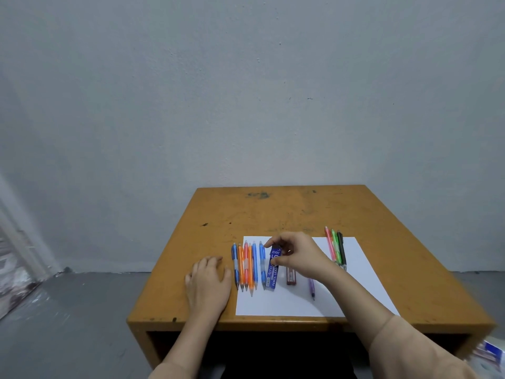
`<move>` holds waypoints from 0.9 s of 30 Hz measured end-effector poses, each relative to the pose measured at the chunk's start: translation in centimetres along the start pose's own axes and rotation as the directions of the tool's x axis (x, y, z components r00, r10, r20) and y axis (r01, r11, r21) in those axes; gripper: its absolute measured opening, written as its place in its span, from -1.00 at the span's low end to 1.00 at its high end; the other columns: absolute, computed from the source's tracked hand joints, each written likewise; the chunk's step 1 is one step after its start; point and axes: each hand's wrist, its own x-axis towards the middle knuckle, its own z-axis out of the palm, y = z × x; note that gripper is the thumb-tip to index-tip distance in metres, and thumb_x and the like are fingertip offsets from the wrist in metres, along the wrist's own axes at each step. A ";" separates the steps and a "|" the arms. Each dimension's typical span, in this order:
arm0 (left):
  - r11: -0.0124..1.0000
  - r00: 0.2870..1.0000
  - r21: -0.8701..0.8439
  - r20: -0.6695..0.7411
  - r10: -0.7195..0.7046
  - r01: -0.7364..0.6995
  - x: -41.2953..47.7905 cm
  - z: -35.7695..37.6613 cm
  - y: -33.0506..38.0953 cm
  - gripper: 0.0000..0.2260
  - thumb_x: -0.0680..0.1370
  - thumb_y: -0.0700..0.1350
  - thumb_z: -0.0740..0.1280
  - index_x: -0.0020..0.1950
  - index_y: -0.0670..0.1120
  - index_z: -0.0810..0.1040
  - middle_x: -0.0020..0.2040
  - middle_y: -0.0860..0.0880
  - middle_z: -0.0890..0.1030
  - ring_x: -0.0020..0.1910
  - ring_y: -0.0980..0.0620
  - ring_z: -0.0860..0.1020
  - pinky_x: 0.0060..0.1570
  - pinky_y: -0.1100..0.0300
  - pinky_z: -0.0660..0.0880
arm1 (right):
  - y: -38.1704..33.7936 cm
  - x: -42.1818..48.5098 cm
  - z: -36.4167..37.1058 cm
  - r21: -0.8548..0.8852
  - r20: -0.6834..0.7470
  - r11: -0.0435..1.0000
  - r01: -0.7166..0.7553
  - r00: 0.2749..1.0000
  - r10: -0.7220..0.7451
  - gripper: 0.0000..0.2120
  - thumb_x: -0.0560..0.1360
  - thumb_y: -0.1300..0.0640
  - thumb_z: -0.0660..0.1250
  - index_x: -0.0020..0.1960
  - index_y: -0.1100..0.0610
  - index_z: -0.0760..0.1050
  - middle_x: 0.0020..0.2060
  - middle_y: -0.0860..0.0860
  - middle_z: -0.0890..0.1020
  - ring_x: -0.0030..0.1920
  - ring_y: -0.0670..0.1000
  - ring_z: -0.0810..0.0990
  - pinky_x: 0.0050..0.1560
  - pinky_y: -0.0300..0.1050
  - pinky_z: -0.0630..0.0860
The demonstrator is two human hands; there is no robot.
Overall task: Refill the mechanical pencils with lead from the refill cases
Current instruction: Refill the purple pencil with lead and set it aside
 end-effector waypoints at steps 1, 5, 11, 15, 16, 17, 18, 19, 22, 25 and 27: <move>1.000 0.999 -0.002 -0.015 0.028 -0.028 -0.1 -0.1 0.1 -0.67 0.59 0.10 0.18 0.31 0.05 0.45 0.26 0.12 0.47 0.29 0.14 0.35 0.34 0.11 0.19 | 0.0 -0.1 0.0 0.022 -0.023 1.000 0.003 1.000 -0.002 -0.75 0.43 0.29 0.44 -0.02 -0.02 0.54 -0.15 -0.06 0.59 -0.09 0.00 0.60 -0.15 -0.23 0.61; 0.989 0.987 -0.025 -0.073 0.140 -0.142 -0.5 0.0 0.8 -0.68 0.58 0.11 0.20 0.29 0.07 0.48 0.23 0.13 0.49 0.27 0.17 0.36 0.29 0.16 0.18 | 0.0 -0.7 0.1 0.139 -0.124 0.990 0.026 0.992 -0.008 -0.72 0.40 0.33 0.46 -0.05 -0.02 0.58 -0.18 0.01 0.61 -0.18 0.00 0.58 -0.06 -0.07 0.62; 0.916 0.925 -0.175 -0.195 0.326 -0.360 -1.7 0.6 3.4 -0.70 0.53 0.08 0.22 0.16 0.01 0.58 0.07 0.11 0.60 0.12 0.14 0.48 0.08 0.27 0.18 | 0.1 -1.5 0.4 0.286 -0.310 0.955 0.073 0.951 0.020 -0.68 0.38 0.36 0.46 -0.10 -0.06 0.58 -0.18 0.11 0.64 -0.21 0.02 0.56 -0.10 -0.05 0.62; 0.827 0.858 -0.254 -0.265 0.439 -0.501 -2.5 1.7 4.8 -0.68 0.46 0.10 0.22 0.06 -0.04 0.60 -0.01 0.10 0.62 0.04 0.17 0.47 0.04 0.27 0.28 | 0.2 -1.9 0.7 0.364 -0.384 0.927 0.093 0.921 0.058 -0.70 0.37 0.37 0.47 -0.10 -0.02 0.60 -0.27 0.01 0.60 -0.27 -0.09 0.52 -0.12 -0.06 0.58; 0.815 0.853 -0.267 -0.254 0.455 -0.515 -2.6 1.9 5.1 -0.68 0.46 0.10 0.23 0.07 -0.03 0.60 0.00 0.12 0.61 0.04 0.19 0.46 0.05 0.25 0.31 | 0.3 -1.9 0.8 0.377 -0.394 0.921 0.094 0.917 0.068 -0.70 0.36 0.37 0.47 -0.09 -0.01 0.60 -0.28 -0.01 0.60 -0.28 -0.11 0.52 -0.12 -0.06 0.58; 0.805 0.850 -0.279 -0.241 0.469 -0.523 -2.7 2.1 5.2 -0.67 0.46 0.11 0.24 0.09 -0.03 0.59 0.01 0.13 0.60 0.05 0.21 0.45 0.07 0.22 0.34 | 0.4 -1.9 0.9 0.385 -0.402 0.918 0.092 0.912 0.078 -0.70 0.36 0.38 0.47 -0.09 -0.01 0.60 -0.28 -0.02 0.61 -0.29 -0.12 0.52 -0.12 -0.06 0.59; 0.798 0.848 -0.289 -0.229 0.479 -0.529 -2.6 2.4 5.3 -0.66 0.46 0.12 0.25 0.10 -0.03 0.58 0.01 0.13 0.60 0.05 0.22 0.45 0.07 0.21 0.35 | 0.5 -2.0 1.0 0.393 -0.408 0.916 0.086 0.909 0.090 -0.69 0.36 0.39 0.47 -0.10 -0.01 0.59 -0.28 -0.03 0.61 -0.29 -0.11 0.52 -0.12 -0.06 0.60; 0.793 0.844 -0.292 -0.220 0.488 -0.535 -2.6 2.6 5.3 -0.66 0.46 0.13 0.26 0.10 -0.03 0.58 0.01 0.13 0.60 0.04 0.22 0.45 0.07 0.20 0.36 | 0.5 -2.0 1.1 0.403 -0.411 0.912 0.080 0.906 0.103 -0.69 0.36 0.39 0.47 -0.10 -0.01 0.59 -0.29 -0.03 0.61 -0.28 -0.10 0.53 -0.11 -0.05 0.60; 0.797 0.845 -0.284 -0.210 0.492 -0.534 -2.3 3.2 5.2 -0.66 0.46 0.14 0.31 0.10 -0.04 0.58 0.00 0.11 0.61 0.03 0.18 0.48 0.04 0.23 0.37 | 0.9 -2.1 1.2 0.430 -0.406 0.901 0.058 0.904 0.136 -0.70 0.37 0.38 0.47 -0.11 -0.01 0.58 -0.26 0.01 0.62 -0.24 -0.07 0.56 -0.13 -0.08 0.61; 0.791 0.843 -0.293 -0.223 0.489 -0.536 -2.2 3.4 4.8 -0.69 0.48 0.09 0.34 0.11 -0.07 0.60 -0.04 0.08 0.62 -0.01 0.21 0.46 0.00 0.30 0.39 | 1.2 -2.3 1.4 0.439 -0.406 0.897 0.056 0.903 0.142 -0.71 0.37 0.37 0.47 -0.11 0.00 0.58 -0.22 0.02 0.64 -0.22 -0.10 0.60 -0.21 -0.26 0.58; 0.785 0.838 -0.296 -0.230 0.495 -0.545 -2.3 3.3 4.7 -0.65 0.52 0.10 0.27 0.16 -0.09 0.59 -0.06 0.06 0.62 -0.03 0.20 0.46 -0.01 0.35 0.38 | 1.2 -2.5 1.6 0.451 -0.403 0.891 0.055 0.903 0.148 -0.73 0.38 0.36 0.47 -0.11 0.00 0.59 -0.22 0.01 0.65 -0.18 -0.06 0.63 -0.20 -0.26 0.59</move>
